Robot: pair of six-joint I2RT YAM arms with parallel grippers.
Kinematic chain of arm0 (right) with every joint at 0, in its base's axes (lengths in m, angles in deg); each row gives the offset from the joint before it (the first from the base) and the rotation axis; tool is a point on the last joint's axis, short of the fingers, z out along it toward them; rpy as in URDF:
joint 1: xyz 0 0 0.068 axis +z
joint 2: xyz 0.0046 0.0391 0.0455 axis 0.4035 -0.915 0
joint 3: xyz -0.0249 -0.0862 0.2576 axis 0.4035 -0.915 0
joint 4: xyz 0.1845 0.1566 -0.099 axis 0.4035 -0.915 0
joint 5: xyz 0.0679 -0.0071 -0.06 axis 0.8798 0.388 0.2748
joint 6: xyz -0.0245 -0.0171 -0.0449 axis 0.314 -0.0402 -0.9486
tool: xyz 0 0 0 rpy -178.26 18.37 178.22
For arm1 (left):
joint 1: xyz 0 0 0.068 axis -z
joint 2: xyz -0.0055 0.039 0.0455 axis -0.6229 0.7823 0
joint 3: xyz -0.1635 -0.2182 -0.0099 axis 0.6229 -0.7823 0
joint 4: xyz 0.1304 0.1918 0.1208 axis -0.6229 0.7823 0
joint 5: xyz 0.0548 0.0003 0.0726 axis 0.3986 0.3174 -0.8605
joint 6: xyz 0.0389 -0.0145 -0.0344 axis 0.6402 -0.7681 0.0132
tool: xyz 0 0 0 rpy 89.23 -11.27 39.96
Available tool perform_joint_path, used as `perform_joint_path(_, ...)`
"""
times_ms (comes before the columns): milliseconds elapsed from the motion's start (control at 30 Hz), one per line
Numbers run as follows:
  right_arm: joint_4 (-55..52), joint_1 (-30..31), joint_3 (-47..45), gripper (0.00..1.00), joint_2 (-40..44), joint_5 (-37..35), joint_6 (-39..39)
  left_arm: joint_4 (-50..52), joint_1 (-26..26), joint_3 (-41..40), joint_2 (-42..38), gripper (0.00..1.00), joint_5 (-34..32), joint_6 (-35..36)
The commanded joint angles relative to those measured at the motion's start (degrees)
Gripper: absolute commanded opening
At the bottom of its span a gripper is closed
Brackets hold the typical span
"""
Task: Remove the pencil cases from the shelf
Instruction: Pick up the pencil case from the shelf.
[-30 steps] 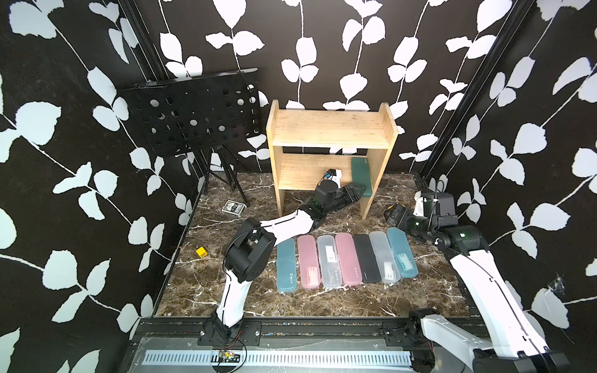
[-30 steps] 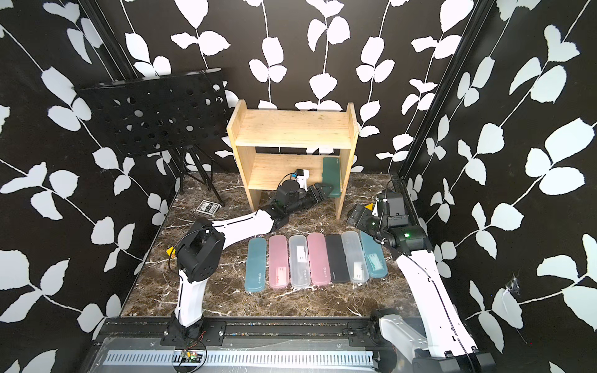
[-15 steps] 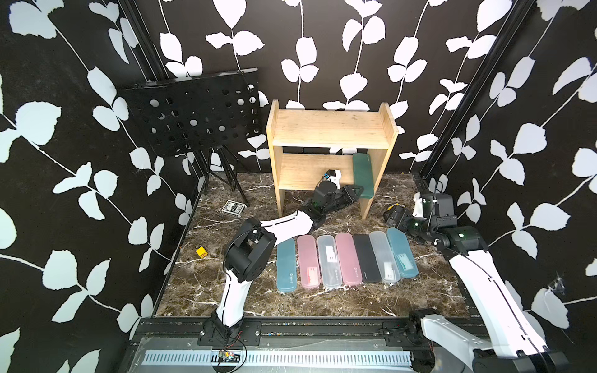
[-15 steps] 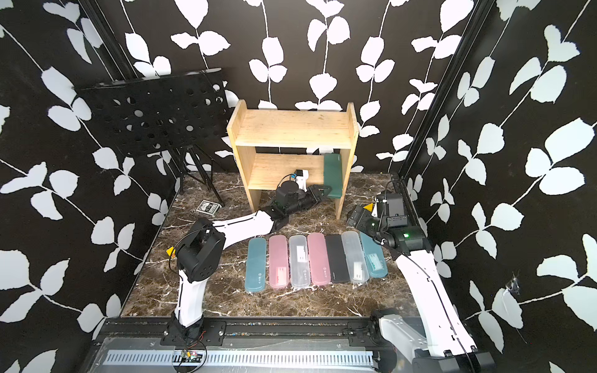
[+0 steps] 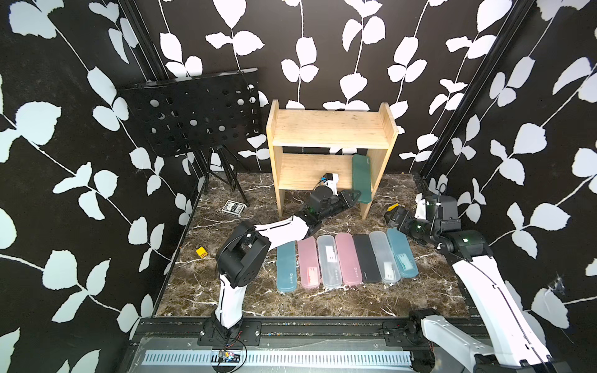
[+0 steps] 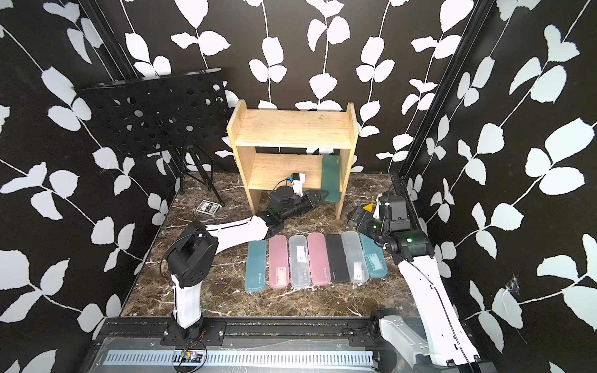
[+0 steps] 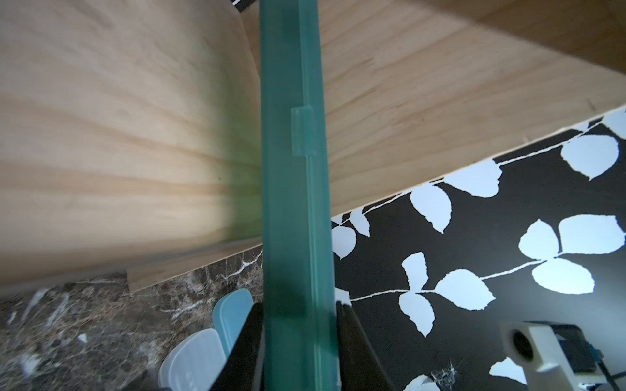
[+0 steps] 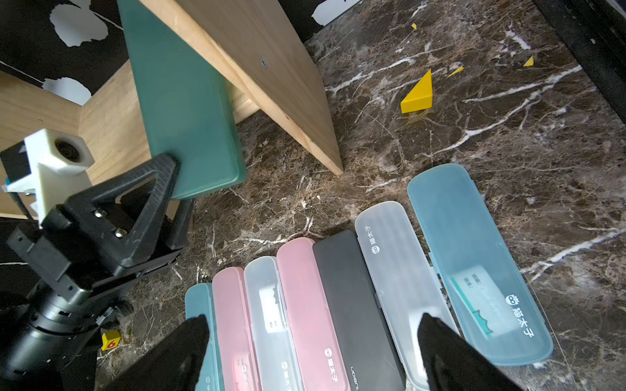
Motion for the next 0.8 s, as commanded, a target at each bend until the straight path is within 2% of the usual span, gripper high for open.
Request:
perform_joint_path(0, 0.02, 1.56, 1.41, 0.99, 0.9, -0.23, 0.24, 0.79, -0.12, -4.04, -5.16, 0.0, -1.02, 5.2)
perform_joint_path(200, 1.4, 10.64, 4.22, 0.99, -2.03, -4.1, 1.52, -0.61, -0.25, -13.6, -13.5, 0.0, -1.37, 14.29)
perform_joint_path(367, 6.47, 18.01, 6.39, 0.99, -5.65, -6.23, 3.44, -2.5, -0.3, -25.32, -22.98, 0.0, -1.81, 21.94)
perform_joint_path(500, 10.03, 22.18, 8.81, 0.99, -9.78, -6.89, 4.17, -7.64, -0.31, -34.46, -29.73, 0.0, -3.41, 22.87)
perform_joint_path(700, 18.88, 27.39, 10.48, 0.99, -17.05, -5.9, 6.31, -6.84, -0.34, -41.05, -36.89, 0.0, -4.76, 24.73)
perform_joint_path(767, 19.36, 29.42, 14.3, 0.99, -20.19, -7.78, 6.04, -7.49, -0.31, -42.84, -38.75, 0.0, -5.05, 24.85)
